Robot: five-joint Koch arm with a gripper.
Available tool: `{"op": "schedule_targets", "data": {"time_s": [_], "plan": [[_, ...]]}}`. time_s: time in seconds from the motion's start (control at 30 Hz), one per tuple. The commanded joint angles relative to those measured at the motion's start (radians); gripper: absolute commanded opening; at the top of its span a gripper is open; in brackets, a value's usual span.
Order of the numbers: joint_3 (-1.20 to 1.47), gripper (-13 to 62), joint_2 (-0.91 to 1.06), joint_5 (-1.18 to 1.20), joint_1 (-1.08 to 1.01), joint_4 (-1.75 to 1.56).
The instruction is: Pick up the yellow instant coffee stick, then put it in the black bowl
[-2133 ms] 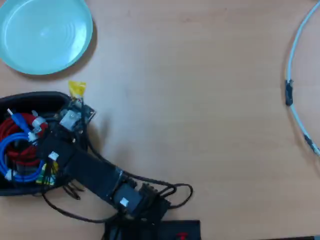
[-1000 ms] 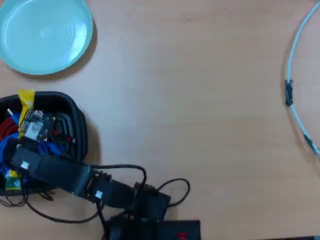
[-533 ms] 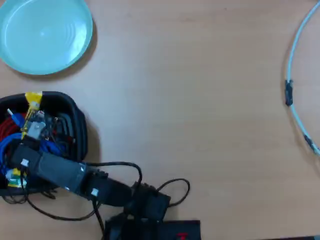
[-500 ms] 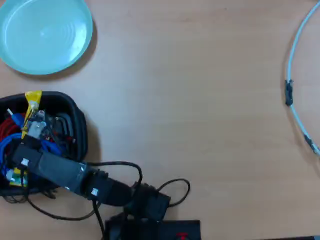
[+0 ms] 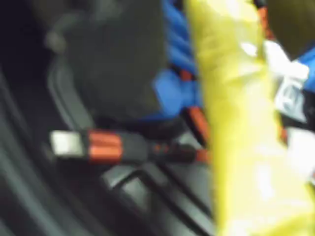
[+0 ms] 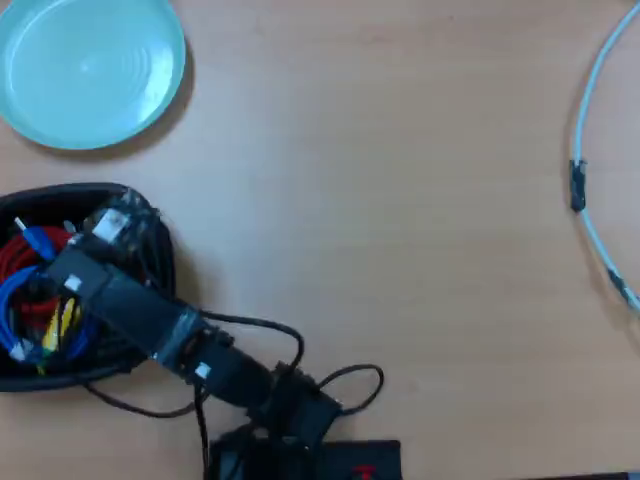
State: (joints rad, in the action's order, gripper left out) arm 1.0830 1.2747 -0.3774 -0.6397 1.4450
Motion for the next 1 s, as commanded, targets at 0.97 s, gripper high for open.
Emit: {"op": "schedule_targets", "data": {"time_s": [0.97], "plan": [[0.867,30.1,0.457,0.219,-0.899,-0.611]]}}
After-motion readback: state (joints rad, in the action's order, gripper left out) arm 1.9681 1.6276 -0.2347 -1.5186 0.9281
